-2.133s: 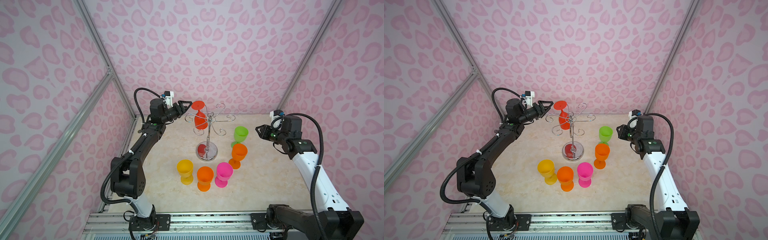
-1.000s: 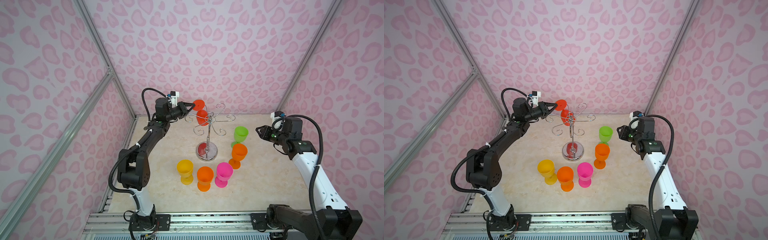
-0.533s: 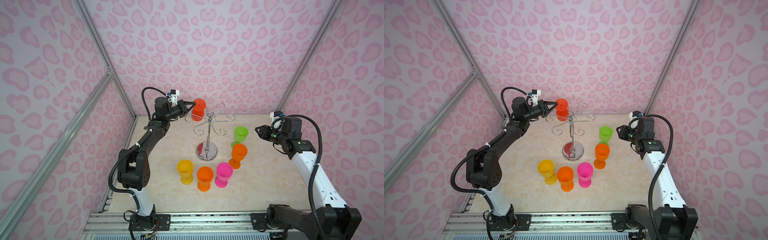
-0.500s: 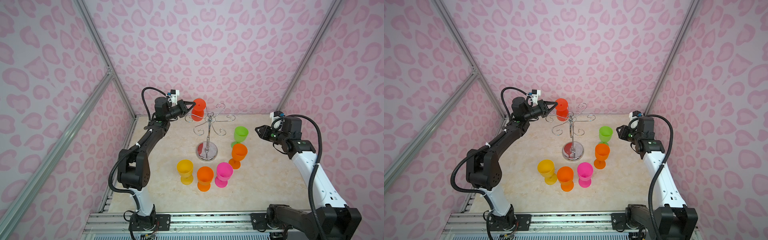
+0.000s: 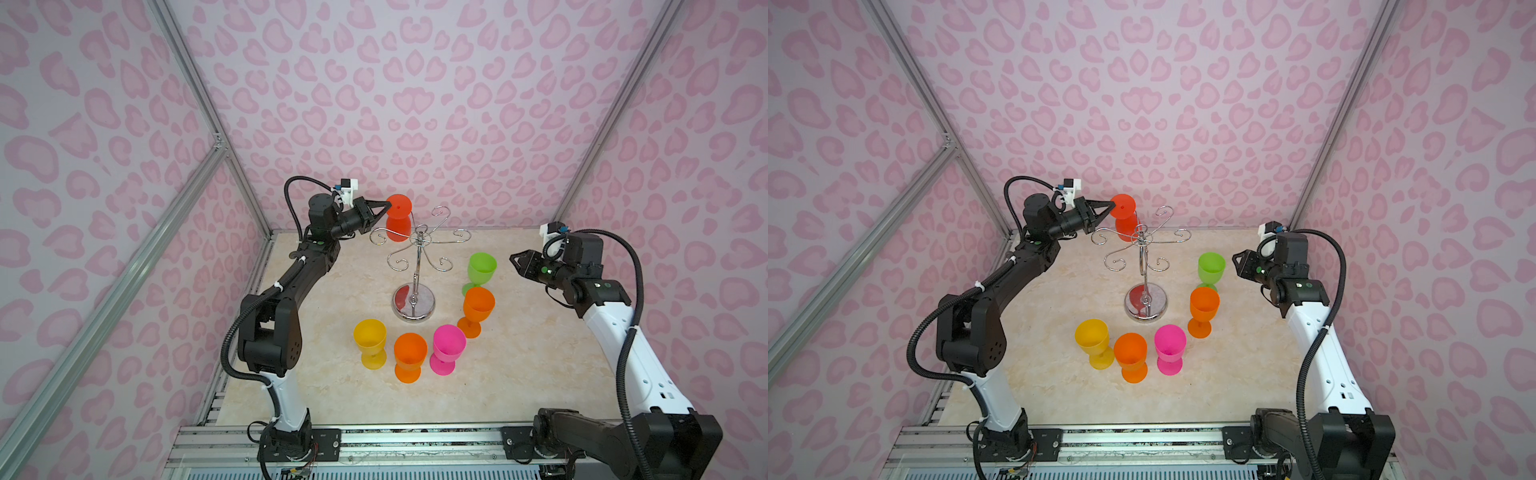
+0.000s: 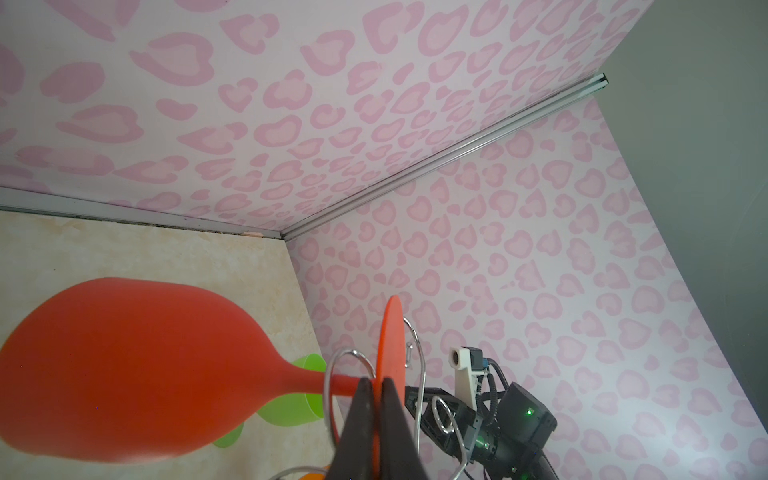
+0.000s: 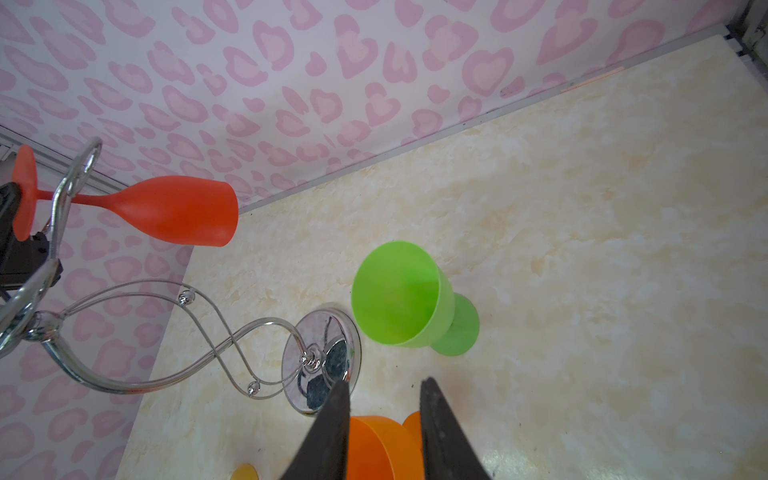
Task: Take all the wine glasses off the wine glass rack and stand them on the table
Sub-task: 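Close the left gripper on the red glass's base on the rack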
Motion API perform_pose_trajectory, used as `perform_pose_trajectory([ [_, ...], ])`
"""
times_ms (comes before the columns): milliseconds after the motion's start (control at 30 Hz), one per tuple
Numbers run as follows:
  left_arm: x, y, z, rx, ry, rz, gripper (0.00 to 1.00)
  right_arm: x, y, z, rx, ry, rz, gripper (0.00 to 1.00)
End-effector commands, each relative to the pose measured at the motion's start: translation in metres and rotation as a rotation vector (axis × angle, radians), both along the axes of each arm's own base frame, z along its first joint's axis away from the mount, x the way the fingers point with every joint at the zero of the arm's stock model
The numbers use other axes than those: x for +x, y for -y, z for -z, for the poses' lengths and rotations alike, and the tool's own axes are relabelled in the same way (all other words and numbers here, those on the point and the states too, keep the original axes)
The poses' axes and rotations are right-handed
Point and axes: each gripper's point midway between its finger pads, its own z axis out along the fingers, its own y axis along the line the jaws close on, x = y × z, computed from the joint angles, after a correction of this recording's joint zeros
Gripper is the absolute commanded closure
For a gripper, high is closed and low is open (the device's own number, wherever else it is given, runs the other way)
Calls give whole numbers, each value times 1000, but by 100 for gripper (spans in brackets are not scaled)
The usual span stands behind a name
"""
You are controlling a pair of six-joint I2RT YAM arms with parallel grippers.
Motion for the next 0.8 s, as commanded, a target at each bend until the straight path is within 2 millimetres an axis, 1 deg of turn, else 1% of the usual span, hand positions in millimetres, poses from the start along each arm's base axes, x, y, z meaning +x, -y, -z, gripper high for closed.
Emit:
perform_pose_trajectory([
  [0, 0, 0, -18, -31, 66, 10, 98, 4, 0, -3, 3, 21, -3, 70],
  [467, -4, 13, -18, -54, 68, 58, 98, 4, -1, 3, 12, 12, -6, 70],
  [767, -19, 19, -21, -48, 84, 111, 98, 5, -3, 4, 17, 11, -11, 70],
])
